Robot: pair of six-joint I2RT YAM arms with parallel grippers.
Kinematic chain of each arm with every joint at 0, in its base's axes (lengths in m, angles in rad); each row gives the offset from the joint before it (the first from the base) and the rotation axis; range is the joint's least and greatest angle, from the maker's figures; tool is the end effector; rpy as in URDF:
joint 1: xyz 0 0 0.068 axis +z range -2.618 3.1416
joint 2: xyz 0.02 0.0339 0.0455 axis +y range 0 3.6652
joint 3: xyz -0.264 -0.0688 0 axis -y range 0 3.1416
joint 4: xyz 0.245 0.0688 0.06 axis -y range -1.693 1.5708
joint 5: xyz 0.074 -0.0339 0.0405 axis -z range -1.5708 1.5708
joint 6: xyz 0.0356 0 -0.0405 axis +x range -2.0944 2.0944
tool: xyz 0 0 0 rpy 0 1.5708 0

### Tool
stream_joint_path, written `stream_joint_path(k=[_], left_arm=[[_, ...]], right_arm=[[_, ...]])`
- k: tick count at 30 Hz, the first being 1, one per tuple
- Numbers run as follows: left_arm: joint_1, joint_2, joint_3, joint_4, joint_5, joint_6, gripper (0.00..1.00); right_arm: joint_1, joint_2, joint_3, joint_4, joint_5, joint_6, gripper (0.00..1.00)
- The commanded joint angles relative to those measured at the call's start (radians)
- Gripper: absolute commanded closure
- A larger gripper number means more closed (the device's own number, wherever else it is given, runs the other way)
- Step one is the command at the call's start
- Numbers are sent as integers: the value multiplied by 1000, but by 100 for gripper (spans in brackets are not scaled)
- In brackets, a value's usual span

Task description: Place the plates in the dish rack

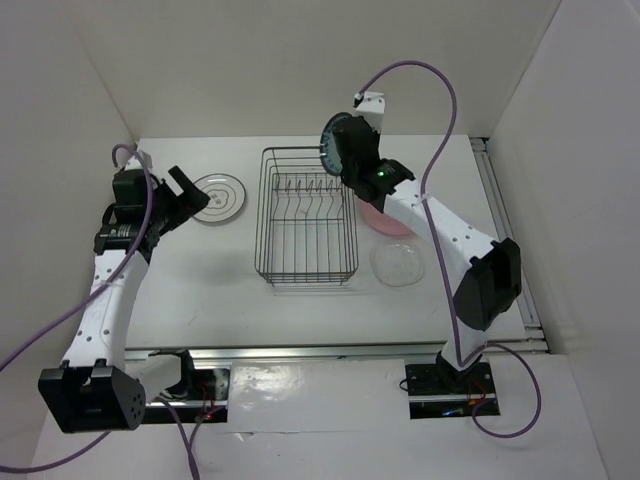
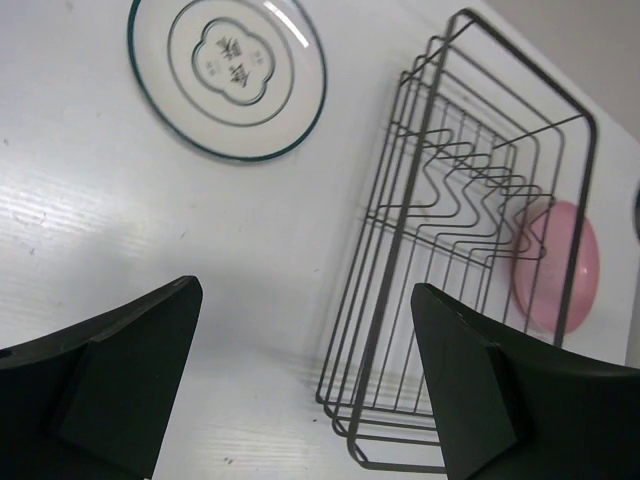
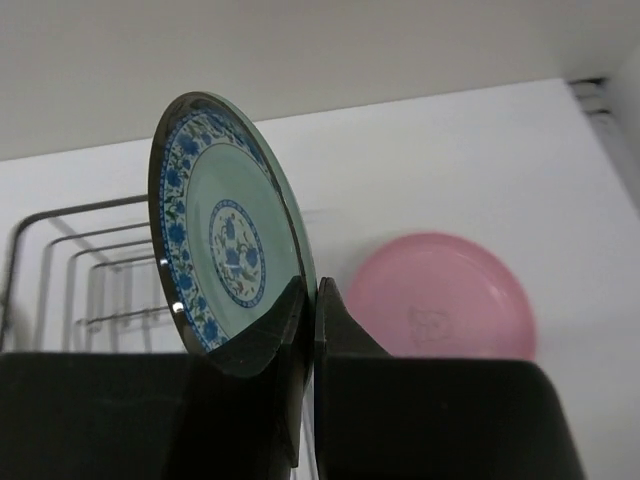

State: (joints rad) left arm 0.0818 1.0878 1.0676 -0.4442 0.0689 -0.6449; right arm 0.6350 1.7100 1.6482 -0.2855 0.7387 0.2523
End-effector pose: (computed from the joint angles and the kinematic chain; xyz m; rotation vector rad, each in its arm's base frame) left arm 0.2409 0.0173 0.3533 -0.6911 1.9409 -0.4216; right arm 0.3356 0.2175 0.3856 0.1347 1.8210 -0.0855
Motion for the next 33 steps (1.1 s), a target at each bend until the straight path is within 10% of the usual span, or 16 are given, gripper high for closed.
stream_joint_path(k=[1, 9, 33], left_arm=[[21, 21, 42, -57, -23, -15, 0], [30, 12, 32, -48, 6, -4, 0], [30, 1, 32, -48, 25, 14, 0]], right_arm=[[9, 49, 97, -159, 312, 48, 100], [86, 137, 186, -314, 554, 64, 100], [126, 292, 305, -366, 476, 97, 100]])
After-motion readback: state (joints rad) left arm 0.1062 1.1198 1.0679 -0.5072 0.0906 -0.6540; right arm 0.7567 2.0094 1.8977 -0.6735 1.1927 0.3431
